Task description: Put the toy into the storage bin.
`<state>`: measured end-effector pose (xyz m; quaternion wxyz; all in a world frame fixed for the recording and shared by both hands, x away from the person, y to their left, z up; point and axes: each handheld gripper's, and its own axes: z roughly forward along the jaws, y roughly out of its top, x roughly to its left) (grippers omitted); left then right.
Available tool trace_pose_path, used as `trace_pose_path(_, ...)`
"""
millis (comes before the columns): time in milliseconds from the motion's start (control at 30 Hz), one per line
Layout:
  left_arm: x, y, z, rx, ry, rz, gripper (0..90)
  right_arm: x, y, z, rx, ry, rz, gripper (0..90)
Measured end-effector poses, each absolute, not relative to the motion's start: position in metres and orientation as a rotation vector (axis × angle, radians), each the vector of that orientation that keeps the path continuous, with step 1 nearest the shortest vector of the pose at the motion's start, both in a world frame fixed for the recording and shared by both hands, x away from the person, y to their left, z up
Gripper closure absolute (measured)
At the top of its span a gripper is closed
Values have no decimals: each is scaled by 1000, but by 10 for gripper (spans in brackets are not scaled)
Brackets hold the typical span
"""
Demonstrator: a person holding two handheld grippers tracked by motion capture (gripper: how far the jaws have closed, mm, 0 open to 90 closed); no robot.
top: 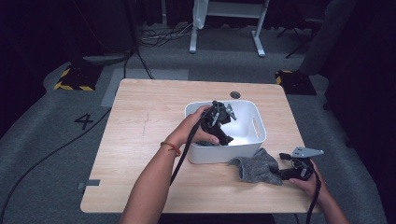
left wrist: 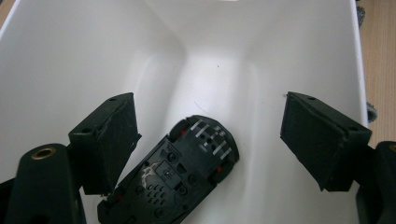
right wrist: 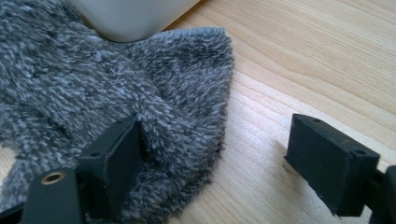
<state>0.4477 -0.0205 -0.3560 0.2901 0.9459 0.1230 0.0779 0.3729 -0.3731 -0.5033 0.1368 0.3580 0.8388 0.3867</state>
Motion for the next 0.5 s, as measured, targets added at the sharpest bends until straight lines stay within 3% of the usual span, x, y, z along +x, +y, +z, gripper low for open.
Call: trace_pose_path(500,433,16,-343,2388,366,318,198,373,-373,-503,1036,2427,1121,187)
